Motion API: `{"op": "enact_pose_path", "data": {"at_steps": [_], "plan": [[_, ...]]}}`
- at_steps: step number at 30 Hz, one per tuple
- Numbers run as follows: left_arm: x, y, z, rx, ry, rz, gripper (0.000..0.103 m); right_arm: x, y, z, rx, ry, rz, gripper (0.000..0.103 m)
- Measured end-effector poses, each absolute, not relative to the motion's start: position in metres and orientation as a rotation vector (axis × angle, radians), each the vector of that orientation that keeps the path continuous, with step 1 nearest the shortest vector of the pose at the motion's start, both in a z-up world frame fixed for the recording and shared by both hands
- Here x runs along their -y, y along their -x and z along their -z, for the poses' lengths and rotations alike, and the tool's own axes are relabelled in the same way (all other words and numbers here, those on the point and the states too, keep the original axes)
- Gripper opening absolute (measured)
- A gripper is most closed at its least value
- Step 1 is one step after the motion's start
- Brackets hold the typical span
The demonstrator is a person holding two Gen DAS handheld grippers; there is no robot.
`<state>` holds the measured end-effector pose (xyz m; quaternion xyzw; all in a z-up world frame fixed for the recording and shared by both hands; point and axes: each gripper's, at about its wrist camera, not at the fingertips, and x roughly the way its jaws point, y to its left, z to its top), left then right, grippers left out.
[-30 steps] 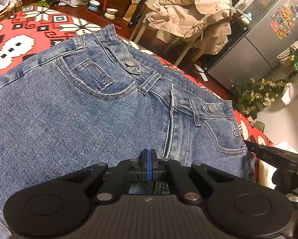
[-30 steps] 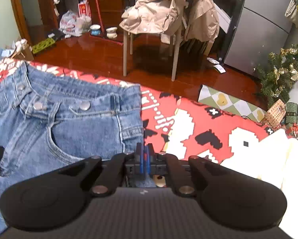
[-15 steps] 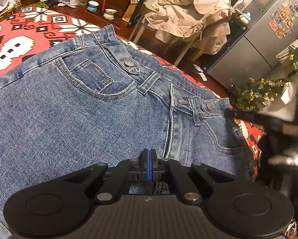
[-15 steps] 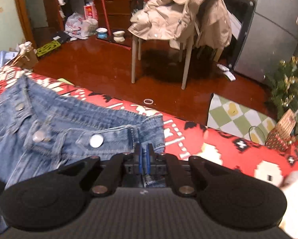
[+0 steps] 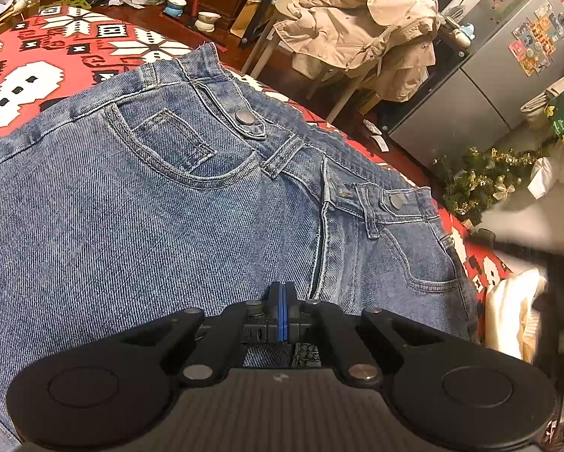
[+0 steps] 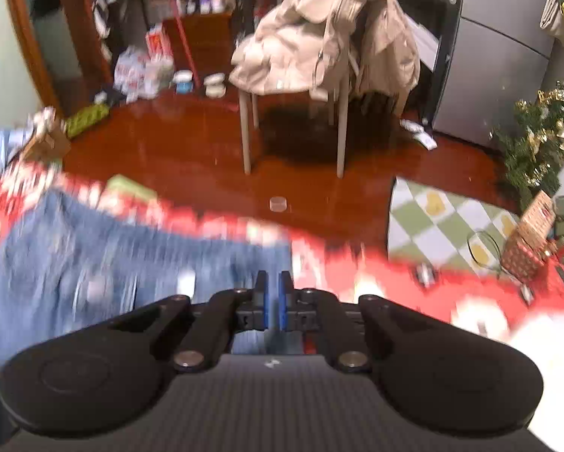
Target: Fold clothes
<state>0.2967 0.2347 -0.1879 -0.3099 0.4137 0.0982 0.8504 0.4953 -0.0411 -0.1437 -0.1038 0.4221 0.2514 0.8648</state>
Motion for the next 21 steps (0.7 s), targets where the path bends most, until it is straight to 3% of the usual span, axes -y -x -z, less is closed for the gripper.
{"op": "enact_pose_path", "data": {"at_steps": [8, 10, 21], "plan": [[-0.236, -0.295, 0.189, -0.871, 0.665, -0.199, 0.003, 0.081, -0.449, 0.178, -0.926, 0.258, -0.473, 0.007], [-0.238, -0.296, 0.189, -0.874, 0.672, -0.197, 0.003, 0.093, -0.45, 0.178, -0.938, 0.243, -0.458, 0.017], [-0.234, -0.297, 0.188, -0.868, 0.654, -0.203, 0.003, 0.044, -0.468, 0.174, -0.893, 0.272, -0.467, 0.016]]}}
